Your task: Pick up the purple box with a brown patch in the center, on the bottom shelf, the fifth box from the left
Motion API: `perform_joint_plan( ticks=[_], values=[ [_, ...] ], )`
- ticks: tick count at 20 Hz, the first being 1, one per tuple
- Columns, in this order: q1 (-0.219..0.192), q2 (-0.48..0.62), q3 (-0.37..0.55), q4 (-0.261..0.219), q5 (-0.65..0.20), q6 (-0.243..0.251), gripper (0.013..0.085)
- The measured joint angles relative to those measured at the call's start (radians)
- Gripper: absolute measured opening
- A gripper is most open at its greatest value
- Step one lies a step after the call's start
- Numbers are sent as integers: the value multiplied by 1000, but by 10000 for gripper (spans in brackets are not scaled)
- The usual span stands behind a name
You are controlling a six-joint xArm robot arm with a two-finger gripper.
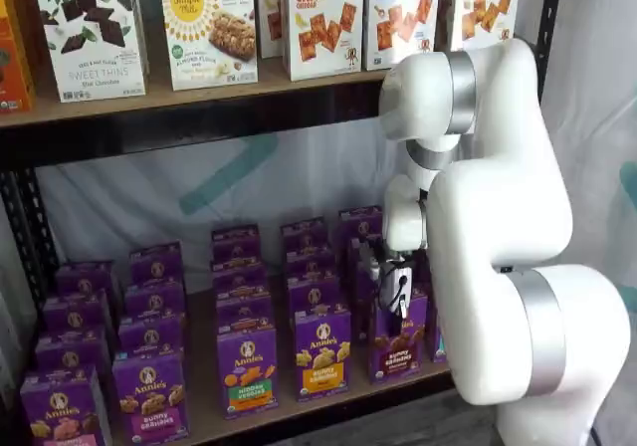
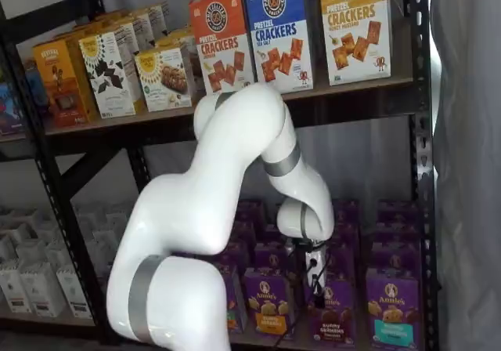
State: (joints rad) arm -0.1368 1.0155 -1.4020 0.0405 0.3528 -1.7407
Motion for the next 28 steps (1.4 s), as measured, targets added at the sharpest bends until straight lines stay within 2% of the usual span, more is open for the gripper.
perform_joint_plan(
  ticks=[1,2,9,11,12,13,21,26,28],
  values=[
    [0,-1,2,1,-2,0,490],
    [0,-1,3,-1,-4,1,450],
    [1,-4,12,1,-15,0,450],
    [2,-5,12,0,-13,1,370],
    [2,-5,12,-1,-12,2,370],
    [2,-5,12,-1,-12,2,330],
    [5,-17,27,39,-10,-32,330],
    [13,-61,87,45,-19,-30,330],
    [13,-88,122,28,-19,-13,330]
  ],
)
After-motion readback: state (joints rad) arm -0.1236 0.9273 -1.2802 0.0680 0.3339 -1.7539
